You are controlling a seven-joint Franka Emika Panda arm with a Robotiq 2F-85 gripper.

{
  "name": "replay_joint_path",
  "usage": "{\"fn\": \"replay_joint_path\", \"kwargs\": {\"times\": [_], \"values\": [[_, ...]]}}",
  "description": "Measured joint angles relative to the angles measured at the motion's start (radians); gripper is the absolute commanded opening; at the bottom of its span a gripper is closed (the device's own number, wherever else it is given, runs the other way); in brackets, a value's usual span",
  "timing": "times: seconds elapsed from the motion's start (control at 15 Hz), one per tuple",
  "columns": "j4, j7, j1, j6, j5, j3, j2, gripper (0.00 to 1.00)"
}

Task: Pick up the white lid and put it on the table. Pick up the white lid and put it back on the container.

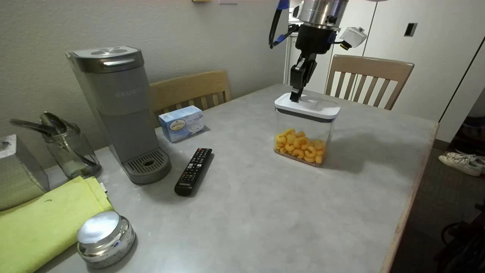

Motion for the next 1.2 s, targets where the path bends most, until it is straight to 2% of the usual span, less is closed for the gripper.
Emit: {"fn": "replay_joint_path", "kwargs": {"times": [0.07,0.2,0.8,1.2], "values": [[0.0,0.0,0.0,0.0,0.0,0.0,0.0,0.29],[0.0,0.0,-0.001,0.0,0.0,0.0,0.001,0.36],[0.0,0.0,-0.003,-0.003,0.0,0.001,0.002,0.98],[0.0,0.004,-0.006,-0.008,0.0,0.001,0.002,1.0]]}}
